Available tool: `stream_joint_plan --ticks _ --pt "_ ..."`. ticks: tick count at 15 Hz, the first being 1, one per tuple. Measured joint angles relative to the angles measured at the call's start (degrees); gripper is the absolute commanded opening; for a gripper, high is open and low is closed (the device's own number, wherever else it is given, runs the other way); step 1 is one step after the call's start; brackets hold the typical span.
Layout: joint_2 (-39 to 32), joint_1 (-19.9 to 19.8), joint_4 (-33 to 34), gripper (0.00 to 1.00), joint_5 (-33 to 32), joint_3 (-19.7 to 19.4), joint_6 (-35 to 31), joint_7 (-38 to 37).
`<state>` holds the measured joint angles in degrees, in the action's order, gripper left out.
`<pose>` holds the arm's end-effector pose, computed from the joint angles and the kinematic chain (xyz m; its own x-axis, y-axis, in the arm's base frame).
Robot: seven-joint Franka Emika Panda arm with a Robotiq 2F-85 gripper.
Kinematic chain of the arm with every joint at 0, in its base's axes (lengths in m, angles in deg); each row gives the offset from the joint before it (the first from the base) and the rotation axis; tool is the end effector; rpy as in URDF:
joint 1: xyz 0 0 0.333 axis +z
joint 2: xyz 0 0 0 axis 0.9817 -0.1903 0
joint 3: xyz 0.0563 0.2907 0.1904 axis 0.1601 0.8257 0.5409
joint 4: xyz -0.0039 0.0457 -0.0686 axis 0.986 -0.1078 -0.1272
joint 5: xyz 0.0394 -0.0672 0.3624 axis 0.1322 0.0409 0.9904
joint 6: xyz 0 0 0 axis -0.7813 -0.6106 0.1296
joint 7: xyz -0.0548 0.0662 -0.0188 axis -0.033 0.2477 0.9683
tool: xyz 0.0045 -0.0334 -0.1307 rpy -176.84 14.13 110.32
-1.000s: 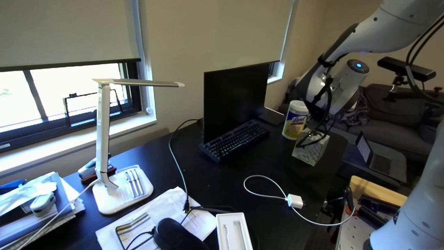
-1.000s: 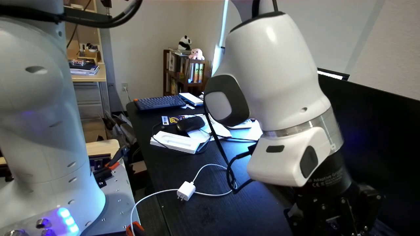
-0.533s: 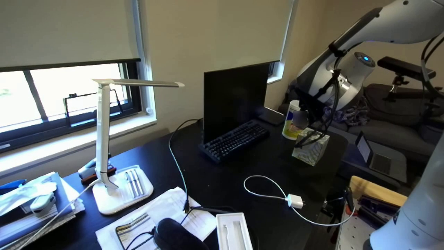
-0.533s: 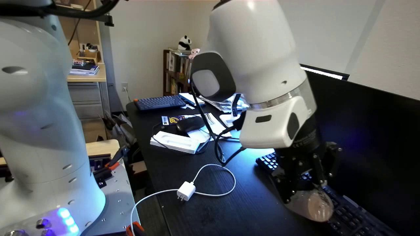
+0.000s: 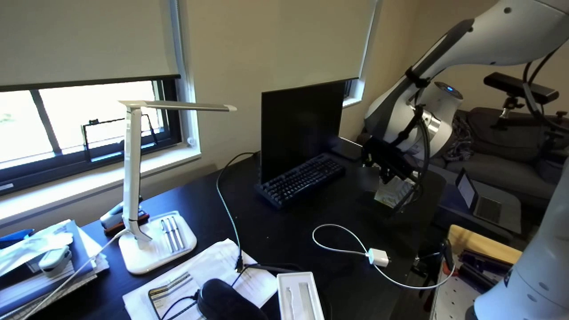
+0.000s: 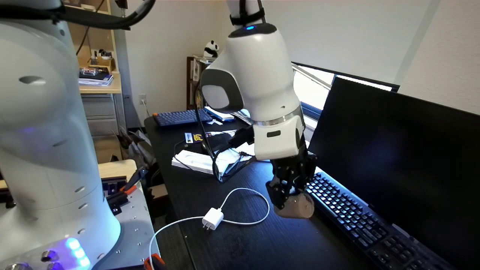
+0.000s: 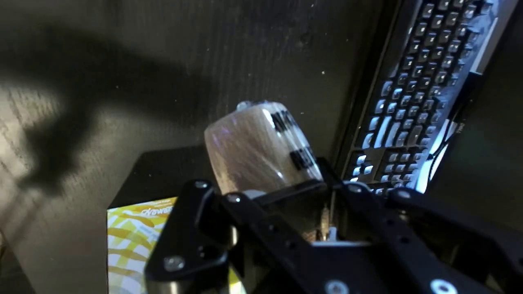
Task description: Pick up the object in the box and put it on the table.
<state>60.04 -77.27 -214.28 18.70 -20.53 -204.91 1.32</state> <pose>0.3476 -0.1598 0.2939 -0.0794 -0.9764 0.2007 -0.9071 -0.0127 -0.4207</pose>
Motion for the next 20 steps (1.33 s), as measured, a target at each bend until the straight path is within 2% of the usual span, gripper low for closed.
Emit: stream_joint_plan --ticks 3,6,8,11,18,19,20 --pt "-2.27 -3.54 0.03 0.02 -1.41 -4.92 -0.02 5.12" --pt "-5.62 -11.58 0.52 0.02 -10.37 -8.09 1.32 7.55" --pt "-7.94 -13.79 0.83 0.03 -15.43 -8.83 2.55 9.39" --pt "-11.09 -10.84 0.86 0.02 -15.95 -8.36 2.37 13.03" --pt "-17.51 2.71 0.95 0.01 -16.10 -9.22 2.70 18.36" --pt "-17.97 4.56 0.96 0.09 -16.12 -9.68 2.81 19.69" --pt "-18.33 6.50 0.97 0.26 -16.16 -10.40 3.08 21.14"
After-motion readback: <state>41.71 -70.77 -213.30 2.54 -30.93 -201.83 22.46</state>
